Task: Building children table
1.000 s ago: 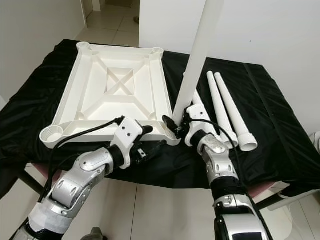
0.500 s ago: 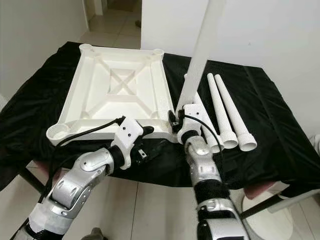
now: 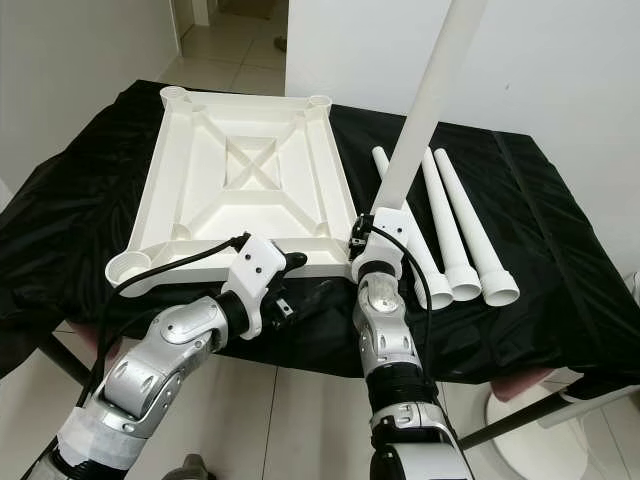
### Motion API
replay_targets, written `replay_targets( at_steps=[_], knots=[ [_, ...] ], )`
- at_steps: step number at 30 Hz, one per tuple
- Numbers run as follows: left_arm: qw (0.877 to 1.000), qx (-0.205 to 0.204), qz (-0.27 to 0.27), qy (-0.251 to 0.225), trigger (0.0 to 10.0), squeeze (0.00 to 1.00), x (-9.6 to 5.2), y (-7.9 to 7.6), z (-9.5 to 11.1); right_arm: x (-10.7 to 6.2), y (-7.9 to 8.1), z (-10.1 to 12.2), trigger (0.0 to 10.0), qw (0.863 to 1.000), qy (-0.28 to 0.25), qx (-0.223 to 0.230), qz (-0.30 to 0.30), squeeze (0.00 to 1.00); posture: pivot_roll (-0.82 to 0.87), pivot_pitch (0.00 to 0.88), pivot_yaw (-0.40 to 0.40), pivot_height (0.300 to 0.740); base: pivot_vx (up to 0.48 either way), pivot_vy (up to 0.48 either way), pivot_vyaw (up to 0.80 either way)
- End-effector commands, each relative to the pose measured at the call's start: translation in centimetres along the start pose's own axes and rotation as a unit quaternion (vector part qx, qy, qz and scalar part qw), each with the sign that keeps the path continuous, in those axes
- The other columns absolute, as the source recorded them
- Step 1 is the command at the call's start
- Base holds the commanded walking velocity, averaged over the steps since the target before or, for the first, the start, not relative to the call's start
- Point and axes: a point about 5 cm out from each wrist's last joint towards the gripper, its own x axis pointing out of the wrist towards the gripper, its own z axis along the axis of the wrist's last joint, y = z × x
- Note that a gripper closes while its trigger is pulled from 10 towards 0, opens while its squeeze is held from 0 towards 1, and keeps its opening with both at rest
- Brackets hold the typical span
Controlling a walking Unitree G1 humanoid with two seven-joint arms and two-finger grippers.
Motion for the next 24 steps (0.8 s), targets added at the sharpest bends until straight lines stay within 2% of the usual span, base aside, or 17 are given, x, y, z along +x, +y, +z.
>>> replay_targets(
  at_steps=[1,7,11,12,13,17,18,21,22,23,24],
  knots=[
    [1.0,-0.004,-0.009,0.001,10.0,0.0,0.1,-0.4,0.0,-0.3,-0.6,-0.9,10.0,1.0,0.016,0.006,0.0,1.0,0.17,0.001,-0.072,0.74,0.0,0.0,0.0],
    [1.0,-0.003,-0.01,0.001,10.0,0.0,0.1,-0.4,0.0,-0.6,-0.5,-0.3,10.0,0.999,-0.007,0.019,0.045,1.0,0.17,0.0,-0.07,0.74,0.0,0.0,0.0],
    [1.0,-0.002,-0.013,0.001,10.0,0.0,0.1,-0.5,0.0,-0.7,-1.2,-0.1,10.0,0.997,-0.015,0.013,0.08,1.0,0.17,0.0,-0.07,0.74,0.0,0.0,0.0],
    [1.0,-0.002,-0.014,0.002,10.0,0.0,0.1,-0.6,-0.1,-0.6,-1.3,0.0,10.0,0.995,-0.016,0.008,0.101,0.0,0.17,0.0,-0.073,0.74,0.0,0.0,0.0],
    [1.0,-0.004,-0.014,0.004,10.0,0.0,0.2,-0.7,-0.3,-0.4,-1.5,0.1,10.0,0.992,-0.015,0.005,0.126,0.0,0.17,0.0,-0.073,0.74,0.0,0.0,0.0],
    [1.0,-0.006,-0.013,0.006,10.0,0.0,0.2,-0.9,-0.6,-0.3,-1.6,0.3,10.0,0.987,-0.016,-0.002,0.159,0.0,0.17,0.0,-0.073,0.74,0.0,0.0,0.0],
    [1.0,-0.01,-0.01,0.008,10.0,0.0,0.3,-1.0,-0.9,-0.1,-1.7,0.5,10.0,0.982,-0.016,-0.013,0.189,0.0,0.16,0.0,-0.073,0.74,0.0,0.0,0.0],
    [1.0,-0.01,-0.01,0.008,10.0,0.0,0.3,-1.0,-0.9,-0.1,-1.7,0.5,10.0,0.982,-0.016,-0.013,0.189,0.0,0.16,0.0,-0.073,0.74,0.0,0.0,0.0],
    [1.0,-0.014,-0.007,0.01,10.0,0.0,0.3,-1.1,-1.0,0.1,-1.9,0.5,10.0,0.976,-0.01,-0.022,0.217,0.0,0.16,0.0,-0.072,0.74,0.0,0.0,0.0],
    [1.0,-0.014,-0.007,0.01,10.0,0.0,0.3,-1.1,-1.0,0.1,-1.9,0.5,10.0,0.976,-0.01,-0.022,0.217,0.0,0.16,0.0,-0.072,0.74,0.0,0.0,0.0],
    [1.0,-0.014,-0.001,0.012,10.0,0.0,0.3,-1.0,-1.1,0.4,-2.1,0.5,10.0,0.967,-0.006,-0.037,0.252,0.0,0.16,0.0,-0.07,0.74,0.0,0.0,0.0]
  ],
)
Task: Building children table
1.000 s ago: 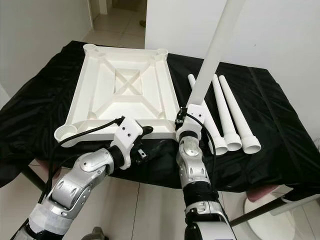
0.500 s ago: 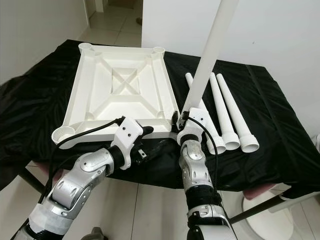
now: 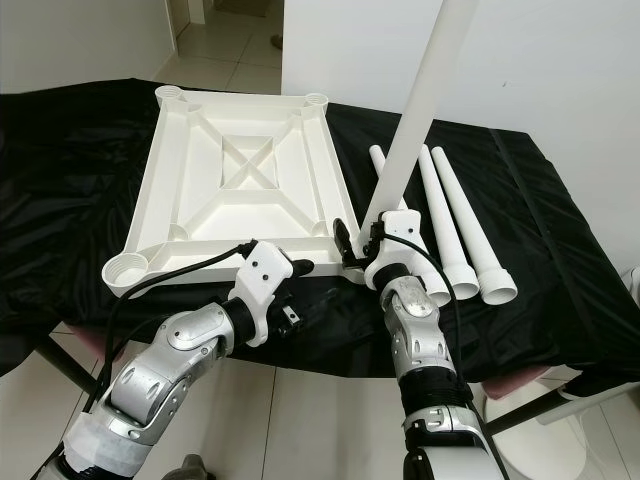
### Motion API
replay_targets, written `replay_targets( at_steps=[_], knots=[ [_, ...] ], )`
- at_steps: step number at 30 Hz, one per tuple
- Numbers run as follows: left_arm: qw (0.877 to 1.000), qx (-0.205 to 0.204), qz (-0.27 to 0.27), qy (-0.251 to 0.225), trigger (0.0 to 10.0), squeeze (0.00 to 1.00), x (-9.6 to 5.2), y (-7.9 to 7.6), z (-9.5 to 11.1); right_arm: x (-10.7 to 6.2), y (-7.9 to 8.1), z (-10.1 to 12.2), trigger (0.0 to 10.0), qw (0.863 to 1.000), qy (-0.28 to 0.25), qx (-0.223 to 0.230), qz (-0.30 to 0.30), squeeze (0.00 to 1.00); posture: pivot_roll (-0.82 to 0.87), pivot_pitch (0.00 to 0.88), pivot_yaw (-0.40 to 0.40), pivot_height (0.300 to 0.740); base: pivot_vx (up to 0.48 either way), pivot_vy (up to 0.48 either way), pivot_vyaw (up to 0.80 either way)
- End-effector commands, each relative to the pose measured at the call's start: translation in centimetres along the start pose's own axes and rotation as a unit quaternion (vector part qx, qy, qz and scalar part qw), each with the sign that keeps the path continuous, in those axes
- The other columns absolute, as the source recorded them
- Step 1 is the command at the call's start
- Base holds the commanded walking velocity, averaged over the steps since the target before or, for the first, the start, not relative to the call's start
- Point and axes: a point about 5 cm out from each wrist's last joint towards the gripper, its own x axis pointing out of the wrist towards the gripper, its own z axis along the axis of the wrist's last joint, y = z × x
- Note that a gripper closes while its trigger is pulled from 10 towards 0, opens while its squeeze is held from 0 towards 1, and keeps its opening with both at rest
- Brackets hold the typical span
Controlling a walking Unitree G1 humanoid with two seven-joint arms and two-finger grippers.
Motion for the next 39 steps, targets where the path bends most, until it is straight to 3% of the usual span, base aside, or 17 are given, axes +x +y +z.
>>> replay_targets(
  at_steps=[1,5,6,23,26,29,31,32,35,39],
  knots=[
    [1.0,-0.003,0.014,0.012,10.0,0.0,0.0,0.2,-0.7,0.1,-0.7,-0.3,10.0,0.998,0.02,-0.016,0.065,0.0,0.16,0.0,-0.07,0.74,0.0,0.0,0.0],
    [1.0,-0.001,0.025,0.012,10.0,0.0,-0.1,0.6,-0.7,0.1,-1.0,-0.6,10.0,0.993,0.035,-0.02,0.11,0.0,0.16,0.0,-0.071,0.74,0.0,0.0,0.0],
    [1.0,0.001,0.029,0.012,10.0,0.0,-0.2,0.8,-0.6,0.1,-1.1,-0.7,0.0,0.992,0.038,-0.024,0.12,0.0,0.16,0.001,-0.073,0.74,0.0,0.0,0.0],
    [0.999,0.001,0.044,0.013,10.0,0.0,-0.7,1.4,-0.6,0.0,-1.6,-1.1,0.0,0.99,0.047,-0.027,0.126,0.0,0.17,0.014,-0.077,0.74,0.0,0.0,0.0],
    [0.999,-0.002,0.046,0.013,10.0,0.0,-0.8,1.3,-0.6,0.1,-1.6,-1.4,0.0,0.997,0.046,-0.028,0.056,0.0,0.17,0.021,-0.077,0.74,0.0,0.0,0.0],
    [0.999,-0.003,0.047,0.013,10.0,0.0,-0.8,1.3,-0.6,0.2,-1.6,-1.5,0.0,0.998,0.044,-0.026,0.041,0.0,0.17,0.021,-0.077,0.74,0.0,0.0,0.0],
    [0.999,-0.004,0.049,0.014,10.0,0.0,-0.9,1.4,-0.6,0.3,-0.9,-1.5,0.0,1.0,0.027,-0.005,-0.002,0.0,0.17,0.027,-0.068,0.74,0.0,0.0,0.0],
    [0.999,-0.004,0.049,0.014,10.0,0.0,-0.9,1.4,-0.6,0.3,-0.9,-1.5,0.0,1.0,0.027,-0.005,-0.002,0.0,0.17,0.027,-0.068,0.74,0.0,0.0,0.0],
    [0.999,-0.004,0.049,0.016,10.0,0.0,-1.1,1.5,-0.6,0.4,0.0,-1.6,0.0,0.997,0.026,0.008,-0.077,0.0,0.18,0.026,-0.064,0.74,0.0,0.0,0.0],
    [0.999,-0.003,0.048,0.017,10.0,0.0,-1.1,1.4,-0.6,0.3,0.5,-1.7,0.0,0.993,0.027,0.009,-0.113,0.0,0.18,0.026,-0.064,0.74,0.0,0.0,0.0]
  ],
)
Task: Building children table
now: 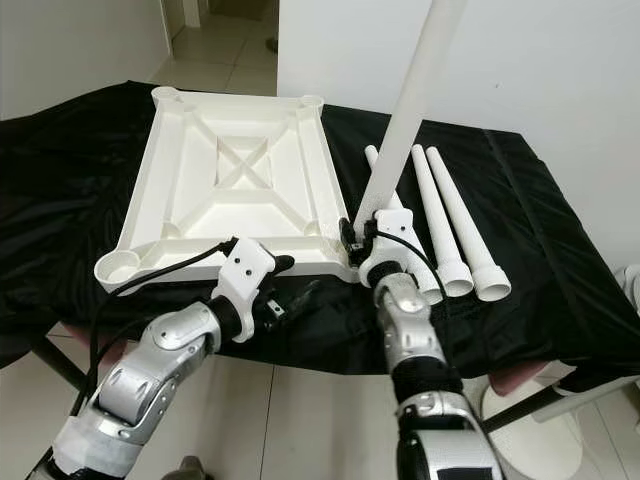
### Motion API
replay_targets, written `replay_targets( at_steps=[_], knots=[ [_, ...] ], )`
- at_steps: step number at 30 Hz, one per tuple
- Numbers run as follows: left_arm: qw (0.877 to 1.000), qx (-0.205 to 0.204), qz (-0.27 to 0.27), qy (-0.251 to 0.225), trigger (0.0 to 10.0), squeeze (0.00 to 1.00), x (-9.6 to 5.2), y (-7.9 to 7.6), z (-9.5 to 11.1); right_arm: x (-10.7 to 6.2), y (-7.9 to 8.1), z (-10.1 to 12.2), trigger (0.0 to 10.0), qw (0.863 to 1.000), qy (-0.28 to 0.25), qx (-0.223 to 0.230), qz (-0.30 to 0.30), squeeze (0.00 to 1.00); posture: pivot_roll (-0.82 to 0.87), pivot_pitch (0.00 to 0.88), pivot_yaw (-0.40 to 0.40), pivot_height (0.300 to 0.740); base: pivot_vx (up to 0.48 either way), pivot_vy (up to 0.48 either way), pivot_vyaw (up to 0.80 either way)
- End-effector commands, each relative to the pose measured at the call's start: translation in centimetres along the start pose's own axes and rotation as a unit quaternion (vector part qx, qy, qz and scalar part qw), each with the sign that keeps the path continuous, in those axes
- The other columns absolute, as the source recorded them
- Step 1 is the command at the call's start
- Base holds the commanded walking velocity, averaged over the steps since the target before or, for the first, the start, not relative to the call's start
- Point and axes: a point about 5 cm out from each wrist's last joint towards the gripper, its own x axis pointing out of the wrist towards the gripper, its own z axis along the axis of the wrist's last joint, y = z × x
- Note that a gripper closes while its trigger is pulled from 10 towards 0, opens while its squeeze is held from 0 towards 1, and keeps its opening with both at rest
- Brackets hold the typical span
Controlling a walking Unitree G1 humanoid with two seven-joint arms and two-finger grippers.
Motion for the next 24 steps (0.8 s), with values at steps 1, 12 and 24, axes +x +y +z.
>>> replay_targets(
  at_steps=[1,12,24],
  knots=[
    [1.0,-0.001,0.008,0.007,10.0,0.0,-0.1,0.0,-0.1,-0.5,-0.3,-0.9,0.0,0.998,0.023,0.004,-0.051,0.0,0.19,0.025,-0.065,0.74,0.0,0.0,0.0],
    [1.0,-0.004,0.005,0.006,10.0,0.0,0.1,-0.3,-0.1,-0.8,2.1,0.2,10.0,0.996,-0.008,-0.005,-0.094,0.0,0.18,0.012,-0.072,0.74,0.0,0.0,0.0],
    [1.0,0.005,0.012,0.008,10.0,0.0,0.0,-0.1,-0.2,-1.1,1.8,0.7,10.0,0.996,-0.023,-0.003,-0.086,1.0,0.18,0.0,-0.081,0.74,0.0,0.0,0.0]
  ],
)
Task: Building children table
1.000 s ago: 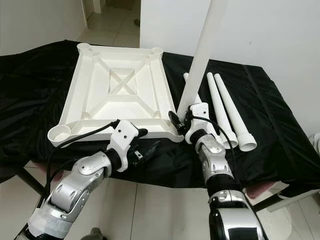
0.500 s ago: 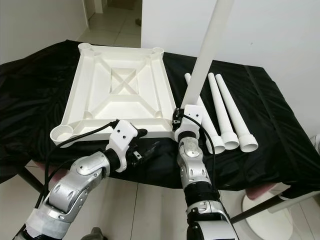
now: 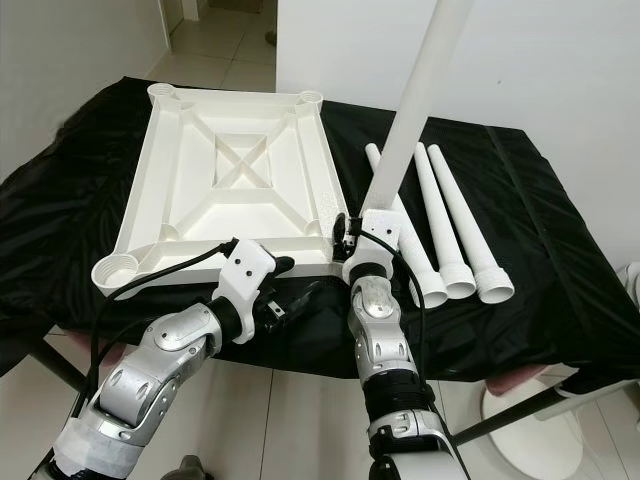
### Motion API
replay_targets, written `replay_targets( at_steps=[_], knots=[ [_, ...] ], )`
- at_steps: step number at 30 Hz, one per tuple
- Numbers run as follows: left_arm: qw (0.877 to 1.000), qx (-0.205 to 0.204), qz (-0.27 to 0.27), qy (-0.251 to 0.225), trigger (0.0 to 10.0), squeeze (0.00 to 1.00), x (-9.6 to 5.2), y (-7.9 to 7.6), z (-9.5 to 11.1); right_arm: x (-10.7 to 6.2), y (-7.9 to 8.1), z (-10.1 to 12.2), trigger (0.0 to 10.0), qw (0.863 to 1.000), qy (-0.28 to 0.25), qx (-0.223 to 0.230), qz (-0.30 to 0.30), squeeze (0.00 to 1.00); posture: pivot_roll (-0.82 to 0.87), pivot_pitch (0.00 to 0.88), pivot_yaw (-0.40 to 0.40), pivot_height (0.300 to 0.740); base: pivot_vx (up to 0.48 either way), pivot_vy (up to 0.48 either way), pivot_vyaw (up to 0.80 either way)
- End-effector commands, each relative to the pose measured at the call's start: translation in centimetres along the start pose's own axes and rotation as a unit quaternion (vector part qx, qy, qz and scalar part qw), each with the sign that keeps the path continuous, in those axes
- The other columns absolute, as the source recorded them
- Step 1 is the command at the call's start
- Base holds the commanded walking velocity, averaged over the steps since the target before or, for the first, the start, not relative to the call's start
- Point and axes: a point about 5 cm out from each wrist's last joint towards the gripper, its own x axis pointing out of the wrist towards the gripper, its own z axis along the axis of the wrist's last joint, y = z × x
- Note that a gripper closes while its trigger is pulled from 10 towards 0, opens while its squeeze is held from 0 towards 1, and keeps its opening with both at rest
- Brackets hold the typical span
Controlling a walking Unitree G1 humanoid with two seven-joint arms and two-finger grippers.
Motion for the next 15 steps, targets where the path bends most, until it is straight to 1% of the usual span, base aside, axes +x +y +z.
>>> replay_targets(
  at_steps=[1,6,8,9,10,11,12,15],
  knots=[
    [1.0,0.005,0.01,0.002,10.0,0.0,0.0,0.0,-0.1,-0.1,-0.4,0.0,10.0,1.0,-0.002,0.0,-0.003,1.0,0.18,0.0,-0.081,0.74,0.0,0.0,0.0],
    [1.0,0.006,0.01,0.001,10.0,0.0,0.0,-0.2,-0.1,-0.5,-0.7,0.2,10.0,1.0,-0.015,0.0,0.006,1.0,0.18,0.0,-0.085,0.74,0.0,0.0,0.0],
    [1.0,0.008,0.012,0.001,10.0,0.0,0.1,-0.3,-0.2,-1.4,-1.5,0.4,10.0,0.999,-0.03,-0.002,0.015,1.0,0.18,0.0,-0.087,0.74,0.0,0.0,0.0],
    [1.0,0.008,0.012,0.001,10.0,0.0,0.1,-0.3,-0.2,-1.4,-1.5,0.4,10.0,0.999,-0.03,-0.002,0.015,1.0,0.18,0.0,-0.087,0.74,0.0,0.0,0.0],
    [1.0,0.006,0.011,0.001,10.0,0.0,0.1,-0.2,-0.2,-2.3,-1.8,0.4,10.0,0.999,-0.039,0.001,0.027,0.0,0.17,0.0,-0.086,0.74,0.0,0.0,0.0],
    [1.0,0.006,0.011,0.001,10.0,0.0,0.1,-0.2,-0.2,-2.3,-1.8,0.4,10.0,0.999,-0.039,0.001,0.027,0.0,0.17,0.0,-0.086,0.74,0.0,0.0,0.0],
    [1.0,0.003,0.01,0.001,10.0,0.0,0.1,-0.1,-0.2,-3.2,-2.0,0.4,10.0,0.998,-0.048,0.004,0.043,0.0,0.16,0.0,-0.083,0.74,0.0,0.0,0.0],
    [1.0,0.003,0.01,0.001,10.0,0.0,0.1,-0.1,-0.2,-3.2,-2.0,0.4,10.0,0.998,-0.048,0.004,0.043,0.0,0.16,0.0,-0.083,0.74,0.0,0.0,0.0]
  ],
)
